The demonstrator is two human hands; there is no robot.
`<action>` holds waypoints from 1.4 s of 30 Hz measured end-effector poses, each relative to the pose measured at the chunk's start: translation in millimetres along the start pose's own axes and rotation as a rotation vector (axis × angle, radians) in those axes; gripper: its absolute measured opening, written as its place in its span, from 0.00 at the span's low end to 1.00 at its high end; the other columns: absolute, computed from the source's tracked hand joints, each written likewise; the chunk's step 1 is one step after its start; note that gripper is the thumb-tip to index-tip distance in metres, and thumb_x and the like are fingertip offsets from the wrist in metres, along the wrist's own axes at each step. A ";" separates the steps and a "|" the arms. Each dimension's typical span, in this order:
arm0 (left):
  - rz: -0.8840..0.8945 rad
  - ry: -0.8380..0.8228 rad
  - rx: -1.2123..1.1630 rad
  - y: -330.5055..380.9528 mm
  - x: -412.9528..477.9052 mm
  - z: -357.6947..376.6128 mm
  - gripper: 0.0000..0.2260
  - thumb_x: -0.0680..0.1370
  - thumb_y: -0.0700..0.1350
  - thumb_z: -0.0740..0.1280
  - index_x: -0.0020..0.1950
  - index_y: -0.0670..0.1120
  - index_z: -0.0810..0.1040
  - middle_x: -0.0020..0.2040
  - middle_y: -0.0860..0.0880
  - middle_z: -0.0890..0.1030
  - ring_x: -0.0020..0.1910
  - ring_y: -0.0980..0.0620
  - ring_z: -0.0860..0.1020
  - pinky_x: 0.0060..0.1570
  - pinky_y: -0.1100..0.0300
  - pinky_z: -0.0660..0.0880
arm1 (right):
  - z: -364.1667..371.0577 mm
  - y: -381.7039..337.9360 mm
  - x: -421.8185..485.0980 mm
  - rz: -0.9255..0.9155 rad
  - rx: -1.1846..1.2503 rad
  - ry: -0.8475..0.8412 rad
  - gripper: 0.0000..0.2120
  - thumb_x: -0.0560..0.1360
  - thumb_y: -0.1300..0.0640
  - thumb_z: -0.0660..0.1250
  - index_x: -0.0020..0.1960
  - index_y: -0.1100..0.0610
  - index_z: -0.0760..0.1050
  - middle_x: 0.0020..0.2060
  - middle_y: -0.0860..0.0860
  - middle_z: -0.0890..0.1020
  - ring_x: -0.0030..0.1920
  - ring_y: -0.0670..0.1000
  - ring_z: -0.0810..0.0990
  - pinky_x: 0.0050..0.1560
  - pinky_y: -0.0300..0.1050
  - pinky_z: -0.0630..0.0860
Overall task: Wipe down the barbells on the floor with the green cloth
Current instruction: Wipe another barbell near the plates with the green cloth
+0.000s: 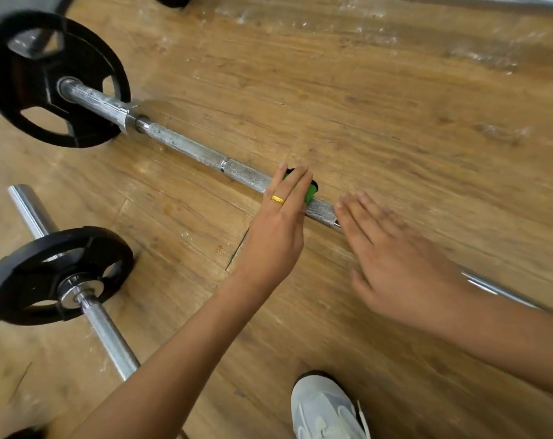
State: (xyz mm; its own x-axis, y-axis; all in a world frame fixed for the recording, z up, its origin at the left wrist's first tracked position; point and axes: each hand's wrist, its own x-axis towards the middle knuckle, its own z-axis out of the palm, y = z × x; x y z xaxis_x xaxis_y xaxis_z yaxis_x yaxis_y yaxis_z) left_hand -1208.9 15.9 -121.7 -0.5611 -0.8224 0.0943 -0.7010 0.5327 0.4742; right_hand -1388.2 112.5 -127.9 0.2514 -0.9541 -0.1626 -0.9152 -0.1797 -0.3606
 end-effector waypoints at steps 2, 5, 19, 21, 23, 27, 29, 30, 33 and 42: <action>0.001 -0.039 0.013 -1.5 2.4 -3.8 0.21 0.83 0.30 0.56 0.76 0.36 0.67 0.77 0.43 0.67 0.81 0.42 0.54 0.78 0.57 0.58 | -3.0 -1.8 0.1 0.011 -0.022 -0.009 0.42 0.78 0.48 0.59 0.81 0.60 0.39 0.81 0.56 0.41 0.80 0.55 0.37 0.78 0.52 0.43; 0.013 -0.139 0.035 0.3 4.3 -14.7 0.21 0.83 0.31 0.55 0.77 0.35 0.65 0.77 0.41 0.67 0.81 0.41 0.53 0.79 0.54 0.57 | -9.7 -5.9 1.5 0.043 -0.065 -0.107 0.43 0.78 0.49 0.56 0.78 0.60 0.29 0.79 0.58 0.33 0.79 0.58 0.32 0.79 0.56 0.41; 0.020 -1.016 0.387 -0.2 75.8 -86.4 0.31 0.81 0.28 0.53 0.81 0.36 0.41 0.82 0.38 0.40 0.81 0.37 0.40 0.78 0.50 0.44 | -48.8 -23.2 7.9 0.116 -0.051 -0.376 0.35 0.82 0.59 0.49 0.78 0.60 0.28 0.79 0.58 0.32 0.79 0.58 0.32 0.79 0.56 0.45; 0.076 -1.026 0.374 -6.4 79.0 -84.9 0.30 0.81 0.28 0.53 0.81 0.36 0.42 0.82 0.38 0.41 0.81 0.37 0.41 0.78 0.52 0.43 | -44.8 -24.4 6.3 0.123 -0.042 -0.373 0.40 0.80 0.55 0.53 0.78 0.60 0.27 0.79 0.58 0.32 0.79 0.58 0.32 0.79 0.56 0.44; 0.165 -0.991 0.326 -17.0 75.8 -82.2 0.29 0.82 0.29 0.54 0.81 0.35 0.44 0.82 0.38 0.43 0.81 0.37 0.42 0.79 0.52 0.42 | -37.1 -24.3 4.3 0.142 -0.044 -0.354 0.44 0.79 0.50 0.57 0.76 0.60 0.25 0.78 0.58 0.31 0.79 0.58 0.32 0.79 0.56 0.43; 0.388 -0.907 0.275 -47.7 72.2 -82.5 0.30 0.81 0.29 0.56 0.81 0.36 0.47 0.82 0.39 0.48 0.82 0.40 0.46 0.79 0.53 0.47 | -17.9 -24.8 -0.3 0.128 -0.041 -0.179 0.52 0.73 0.43 0.67 0.81 0.61 0.38 0.80 0.61 0.40 0.80 0.60 0.38 0.78 0.60 0.50; 0.480 -0.854 0.301 -56.9 69.4 -79.2 0.31 0.81 0.30 0.57 0.81 0.37 0.48 0.82 0.40 0.50 0.82 0.41 0.48 0.79 0.53 0.49 | -14.7 -23.9 0.1 0.128 -0.032 -0.094 0.49 0.69 0.46 0.70 0.81 0.63 0.50 0.80 0.62 0.52 0.80 0.61 0.48 0.76 0.62 0.56; 0.503 -0.831 0.324 -58.9 65.3 -78.0 0.31 0.81 0.31 0.57 0.81 0.37 0.48 0.82 0.40 0.50 0.82 0.41 0.48 0.79 0.53 0.50 | -12.9 -24.6 -1.8 0.145 -0.047 -0.073 0.47 0.70 0.48 0.69 0.81 0.63 0.51 0.80 0.62 0.54 0.80 0.62 0.50 0.76 0.61 0.56; 0.542 -0.791 0.332 -63.6 62.3 -79.2 0.30 0.81 0.34 0.56 0.82 0.37 0.48 0.82 0.40 0.51 0.82 0.42 0.48 0.79 0.52 0.51 | -12.6 -37.3 -1.3 0.228 -0.081 -0.056 0.44 0.73 0.49 0.63 0.81 0.63 0.47 0.80 0.63 0.53 0.80 0.62 0.48 0.78 0.61 0.53; 0.840 -0.710 0.189 -94.6 71.4 -76.4 0.27 0.83 0.40 0.62 0.80 0.38 0.57 0.80 0.39 0.62 0.80 0.42 0.58 0.77 0.48 0.62 | 16.1 -38.3 6.3 0.189 0.002 0.122 0.38 0.78 0.46 0.55 0.80 0.65 0.49 0.80 0.64 0.53 0.80 0.61 0.51 0.79 0.58 0.50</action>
State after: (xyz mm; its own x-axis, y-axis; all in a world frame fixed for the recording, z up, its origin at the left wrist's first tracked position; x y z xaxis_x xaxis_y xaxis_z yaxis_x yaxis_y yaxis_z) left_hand -1149.1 -108.5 -93.0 -0.9702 0.0818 -0.2282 -0.0028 0.9374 0.3482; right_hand -1346.5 117.2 -129.9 0.0355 -0.9927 -0.1155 -0.9418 0.0054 -0.3361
